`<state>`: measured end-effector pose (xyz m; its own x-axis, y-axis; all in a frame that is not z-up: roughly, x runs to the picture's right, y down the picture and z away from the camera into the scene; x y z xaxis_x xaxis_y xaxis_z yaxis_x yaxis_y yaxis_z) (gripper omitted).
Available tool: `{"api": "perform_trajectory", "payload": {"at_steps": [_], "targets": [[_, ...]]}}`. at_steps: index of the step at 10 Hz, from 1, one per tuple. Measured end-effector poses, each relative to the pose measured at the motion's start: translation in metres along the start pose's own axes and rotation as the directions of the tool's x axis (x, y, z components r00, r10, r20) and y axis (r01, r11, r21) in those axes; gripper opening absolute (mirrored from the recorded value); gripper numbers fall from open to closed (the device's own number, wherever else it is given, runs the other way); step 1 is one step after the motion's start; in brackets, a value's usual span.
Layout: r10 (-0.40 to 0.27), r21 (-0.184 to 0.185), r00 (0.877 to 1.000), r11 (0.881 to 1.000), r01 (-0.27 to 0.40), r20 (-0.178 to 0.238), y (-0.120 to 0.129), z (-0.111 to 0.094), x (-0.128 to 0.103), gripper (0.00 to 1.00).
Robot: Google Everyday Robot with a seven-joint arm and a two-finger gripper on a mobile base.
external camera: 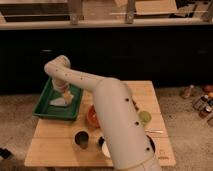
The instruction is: Place towel in table surface
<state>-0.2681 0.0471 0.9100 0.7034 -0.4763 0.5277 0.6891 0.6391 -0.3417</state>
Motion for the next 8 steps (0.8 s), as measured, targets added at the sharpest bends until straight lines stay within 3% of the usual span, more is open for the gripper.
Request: {"api": "perform_trajectory", "payload": {"at_steps": [8], "targets": [[-0.018, -0.046, 0.998, 0.999, 0.021, 0.063, -0.018, 0.036, -0.017, 0.8]]}}
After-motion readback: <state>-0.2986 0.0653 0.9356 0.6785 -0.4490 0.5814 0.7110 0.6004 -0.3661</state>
